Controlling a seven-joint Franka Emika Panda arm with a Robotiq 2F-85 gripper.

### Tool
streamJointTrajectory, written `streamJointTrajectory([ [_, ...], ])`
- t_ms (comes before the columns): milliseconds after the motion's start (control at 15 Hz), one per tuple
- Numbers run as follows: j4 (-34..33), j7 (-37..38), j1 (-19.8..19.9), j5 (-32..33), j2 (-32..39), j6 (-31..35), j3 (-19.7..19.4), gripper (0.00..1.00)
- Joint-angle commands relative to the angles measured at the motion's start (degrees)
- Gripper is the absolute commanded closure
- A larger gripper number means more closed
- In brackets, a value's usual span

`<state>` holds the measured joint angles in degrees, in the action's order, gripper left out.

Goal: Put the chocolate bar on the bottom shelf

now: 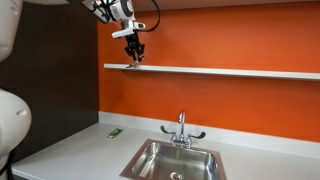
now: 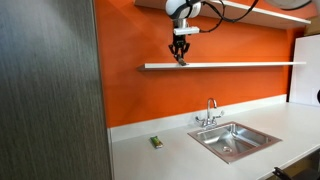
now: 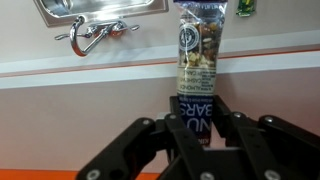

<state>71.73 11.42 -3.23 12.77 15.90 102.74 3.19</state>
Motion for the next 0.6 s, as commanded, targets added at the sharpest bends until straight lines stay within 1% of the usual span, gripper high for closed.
streamJointTrajectory([
  [0, -8.58, -2.91, -0.98, 0.17, 5.21, -3.86, -1.27, 0.9],
  [67, -10.1, -3.29, -0.97, 0.1, 6.35, -4.33, -1.47, 0.9],
  [133, -11.0, -3.47, -0.14, 0.5, 7.17, -4.72, -0.55, 0.9],
  [533, -18.77, -5.12, 0.24, 0.26, 13.41, -6.49, -1.27, 0.9],
])
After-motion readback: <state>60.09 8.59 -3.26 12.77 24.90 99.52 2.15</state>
